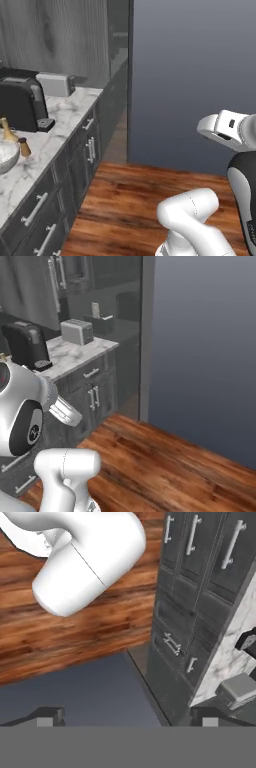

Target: Retrieve the bottle and the shaker from the cabinet and place them next to the mixing bowl on the counter. Then add garlic from the fridge to the mixing bowl.

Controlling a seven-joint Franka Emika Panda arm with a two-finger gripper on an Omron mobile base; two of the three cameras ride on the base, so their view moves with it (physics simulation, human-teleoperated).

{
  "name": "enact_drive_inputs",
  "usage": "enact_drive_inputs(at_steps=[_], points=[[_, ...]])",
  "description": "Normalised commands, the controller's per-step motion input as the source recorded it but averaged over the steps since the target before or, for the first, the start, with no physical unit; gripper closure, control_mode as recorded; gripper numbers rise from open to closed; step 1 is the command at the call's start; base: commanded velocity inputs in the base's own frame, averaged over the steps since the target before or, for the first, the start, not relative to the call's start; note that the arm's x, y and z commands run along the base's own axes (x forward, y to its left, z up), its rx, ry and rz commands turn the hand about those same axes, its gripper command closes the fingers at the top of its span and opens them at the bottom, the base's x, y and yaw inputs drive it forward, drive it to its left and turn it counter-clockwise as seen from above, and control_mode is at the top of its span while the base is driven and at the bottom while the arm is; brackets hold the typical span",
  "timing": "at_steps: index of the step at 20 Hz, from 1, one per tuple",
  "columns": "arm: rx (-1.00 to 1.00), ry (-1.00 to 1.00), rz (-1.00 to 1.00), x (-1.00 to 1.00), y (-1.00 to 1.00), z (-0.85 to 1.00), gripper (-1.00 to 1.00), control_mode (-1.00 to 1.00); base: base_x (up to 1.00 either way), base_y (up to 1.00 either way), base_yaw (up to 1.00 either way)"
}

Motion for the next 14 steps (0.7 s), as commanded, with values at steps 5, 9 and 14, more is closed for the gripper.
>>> enact_drive_inputs(at_steps=[5,9,14], points=[[0.0,0.0,0.0,0.0,0.0,0.0,-1.0,1.0,-0.4,0.0,-0.39],[0.0,0.0,0.0,0.0,0.0,0.0,-1.0,1.0,-0.39,0.0,-0.38],[0.0,0.0,0.0,0.0,0.0,0.0,-1.0,1.0,-0.36,0.01,-0.39]])
